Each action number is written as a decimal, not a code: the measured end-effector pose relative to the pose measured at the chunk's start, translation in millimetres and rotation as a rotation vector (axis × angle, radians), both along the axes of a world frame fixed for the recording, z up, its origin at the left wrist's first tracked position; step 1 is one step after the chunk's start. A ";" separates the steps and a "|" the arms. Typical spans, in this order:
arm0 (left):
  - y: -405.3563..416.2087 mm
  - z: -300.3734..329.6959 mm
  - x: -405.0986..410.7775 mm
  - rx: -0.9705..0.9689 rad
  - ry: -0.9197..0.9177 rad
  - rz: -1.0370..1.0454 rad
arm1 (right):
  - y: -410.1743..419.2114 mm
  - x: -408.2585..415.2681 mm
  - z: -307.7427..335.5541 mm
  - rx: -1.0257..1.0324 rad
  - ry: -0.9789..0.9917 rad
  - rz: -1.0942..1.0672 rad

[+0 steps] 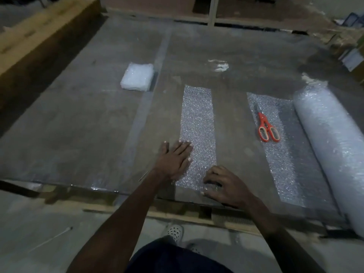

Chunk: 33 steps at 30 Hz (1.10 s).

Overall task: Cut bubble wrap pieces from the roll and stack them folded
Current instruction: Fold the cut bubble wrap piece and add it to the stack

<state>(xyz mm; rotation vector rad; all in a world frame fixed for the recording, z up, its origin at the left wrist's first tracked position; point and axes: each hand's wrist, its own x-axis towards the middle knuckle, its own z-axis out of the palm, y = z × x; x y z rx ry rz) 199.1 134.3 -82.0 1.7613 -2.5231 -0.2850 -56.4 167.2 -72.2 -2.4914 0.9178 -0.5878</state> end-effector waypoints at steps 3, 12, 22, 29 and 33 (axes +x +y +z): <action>2.0 7.0 -3.4 0.020 -0.044 0.021 | 2.9 -3.8 -1.2 -0.046 0.022 0.006; 22.5 29.0 4.1 0.094 0.704 0.150 | -1.2 7.3 6.5 0.067 -0.062 -0.209; -31.2 39.6 33.7 0.178 1.135 0.293 | -71.8 29.9 32.3 0.634 -0.609 -0.469; -120.9 42.4 55.8 0.231 1.137 0.245 | -138.8 53.7 45.9 0.552 -0.696 -0.575; -168.3 42.2 59.1 0.240 1.110 0.177 | -175.9 61.9 48.0 0.499 -0.721 -0.690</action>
